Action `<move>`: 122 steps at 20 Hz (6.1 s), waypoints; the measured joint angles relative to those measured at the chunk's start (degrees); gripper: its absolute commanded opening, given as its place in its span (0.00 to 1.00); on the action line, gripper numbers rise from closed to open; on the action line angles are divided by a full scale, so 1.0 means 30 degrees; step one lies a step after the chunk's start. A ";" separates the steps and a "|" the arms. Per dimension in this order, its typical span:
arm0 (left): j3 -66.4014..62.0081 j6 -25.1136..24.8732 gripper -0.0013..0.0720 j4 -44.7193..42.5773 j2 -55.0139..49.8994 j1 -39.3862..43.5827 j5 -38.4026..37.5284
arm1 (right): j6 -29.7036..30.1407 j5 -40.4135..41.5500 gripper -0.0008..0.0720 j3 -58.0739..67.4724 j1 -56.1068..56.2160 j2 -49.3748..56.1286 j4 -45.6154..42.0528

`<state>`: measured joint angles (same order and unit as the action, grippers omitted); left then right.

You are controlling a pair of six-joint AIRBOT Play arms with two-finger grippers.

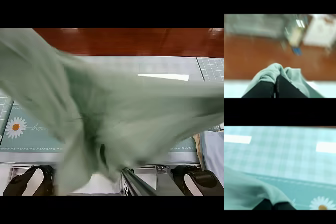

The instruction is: Fold the shirts.

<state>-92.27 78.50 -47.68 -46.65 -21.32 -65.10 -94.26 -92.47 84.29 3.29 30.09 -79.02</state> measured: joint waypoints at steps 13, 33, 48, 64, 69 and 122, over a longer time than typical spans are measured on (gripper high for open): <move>1.2517 0.0226 0.06 0.0510 -0.6251 0.7133 0.7803 | -0.3140 0.9282 0.04 -1.2743 -0.0605 0.4095 -0.2943; 1.1242 -0.0444 0.97 -0.0138 -0.8786 0.4881 -0.2091 | 0.2936 1.0010 0.87 -1.4506 -1.4069 0.7992 0.5705; 1.7129 -0.5166 0.96 0.8517 -1.1744 1.4149 0.4335 | 0.4320 1.1030 0.87 -1.9074 -1.0870 0.5982 0.9632; 1.4659 -0.8648 0.06 1.2772 -1.2619 1.3508 0.1807 | 0.3541 1.2706 0.87 -1.9096 -1.0236 0.6018 0.9602; 1.4462 -0.8706 0.06 1.2823 -1.2553 1.2145 0.1355 | 0.3191 1.3369 0.87 -1.7996 -1.0236 0.7490 0.8335; -0.8939 -0.0597 0.06 -0.0882 0.1137 0.2317 0.0270 | 0.4029 0.5588 0.03 1.0112 -0.5297 0.2761 0.5952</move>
<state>-119.09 76.71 -50.33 -43.24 -14.37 -64.29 -82.17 -75.70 114.63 -12.60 38.37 -61.17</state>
